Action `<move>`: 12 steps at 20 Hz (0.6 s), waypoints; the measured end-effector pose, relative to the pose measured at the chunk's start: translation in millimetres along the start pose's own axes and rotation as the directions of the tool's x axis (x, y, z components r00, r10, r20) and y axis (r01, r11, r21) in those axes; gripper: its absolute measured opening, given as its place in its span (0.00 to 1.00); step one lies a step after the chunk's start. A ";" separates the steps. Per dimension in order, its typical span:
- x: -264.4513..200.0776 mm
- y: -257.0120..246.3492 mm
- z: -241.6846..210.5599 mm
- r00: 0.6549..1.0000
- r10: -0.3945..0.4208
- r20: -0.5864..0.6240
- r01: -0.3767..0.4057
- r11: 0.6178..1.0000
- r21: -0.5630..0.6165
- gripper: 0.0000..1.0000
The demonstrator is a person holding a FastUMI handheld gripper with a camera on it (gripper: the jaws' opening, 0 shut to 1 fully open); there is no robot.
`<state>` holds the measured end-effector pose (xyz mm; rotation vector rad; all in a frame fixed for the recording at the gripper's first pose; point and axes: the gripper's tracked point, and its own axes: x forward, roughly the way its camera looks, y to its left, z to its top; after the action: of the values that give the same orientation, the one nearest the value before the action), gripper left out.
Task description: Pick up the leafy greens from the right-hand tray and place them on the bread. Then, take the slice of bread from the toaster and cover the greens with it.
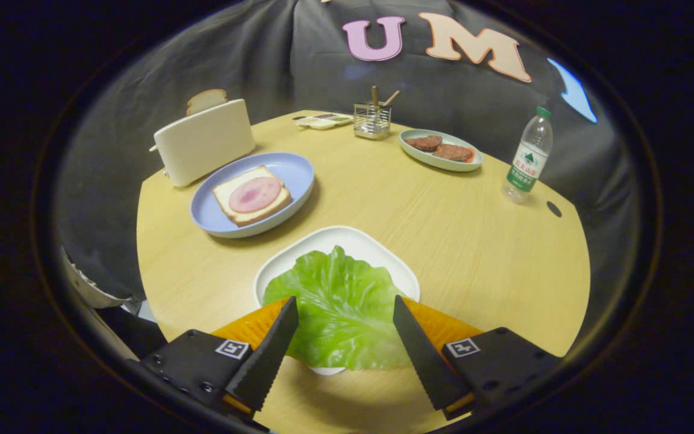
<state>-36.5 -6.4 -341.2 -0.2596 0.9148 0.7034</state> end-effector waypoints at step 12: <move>10.5 -1.8 -5.9 0.997 -0.031 -0.072 0.034 0.998 0.048 0.61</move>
<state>-34.7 -6.0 -353.3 -0.2572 0.9927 0.6440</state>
